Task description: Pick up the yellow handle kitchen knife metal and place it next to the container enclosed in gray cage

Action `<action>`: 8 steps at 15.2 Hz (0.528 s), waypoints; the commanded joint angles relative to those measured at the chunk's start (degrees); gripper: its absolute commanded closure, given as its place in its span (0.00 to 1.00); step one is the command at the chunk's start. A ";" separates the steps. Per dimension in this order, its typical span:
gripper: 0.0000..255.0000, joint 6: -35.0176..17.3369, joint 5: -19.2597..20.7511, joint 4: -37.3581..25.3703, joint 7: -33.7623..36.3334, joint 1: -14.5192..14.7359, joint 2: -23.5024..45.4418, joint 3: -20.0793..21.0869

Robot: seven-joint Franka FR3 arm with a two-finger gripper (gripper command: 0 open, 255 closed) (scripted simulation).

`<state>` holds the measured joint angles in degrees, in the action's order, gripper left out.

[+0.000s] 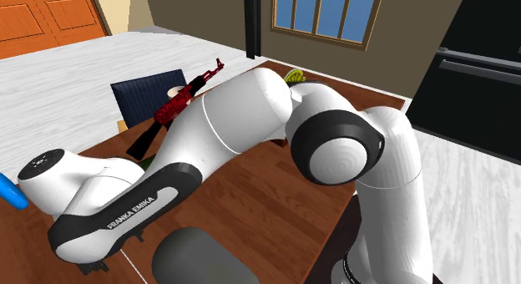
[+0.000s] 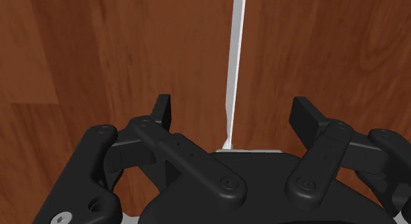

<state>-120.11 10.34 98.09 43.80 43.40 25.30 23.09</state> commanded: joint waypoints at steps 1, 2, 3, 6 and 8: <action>0.00 2.32 -0.61 -1.14 -0.32 -0.16 -1.26 0.32; 0.00 3.95 -0.97 -2.14 -0.55 -0.24 -1.94 0.49; 0.00 5.26 -1.23 -2.99 -0.72 -0.29 -2.44 0.61; 0.00 5.26 -1.23 -2.99 -0.72 -0.28 -2.44 0.61; 0.00 5.26 -1.23 -2.99 -0.72 -0.28 -2.44 0.61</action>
<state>-114.89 9.12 95.11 43.08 43.12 22.87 23.70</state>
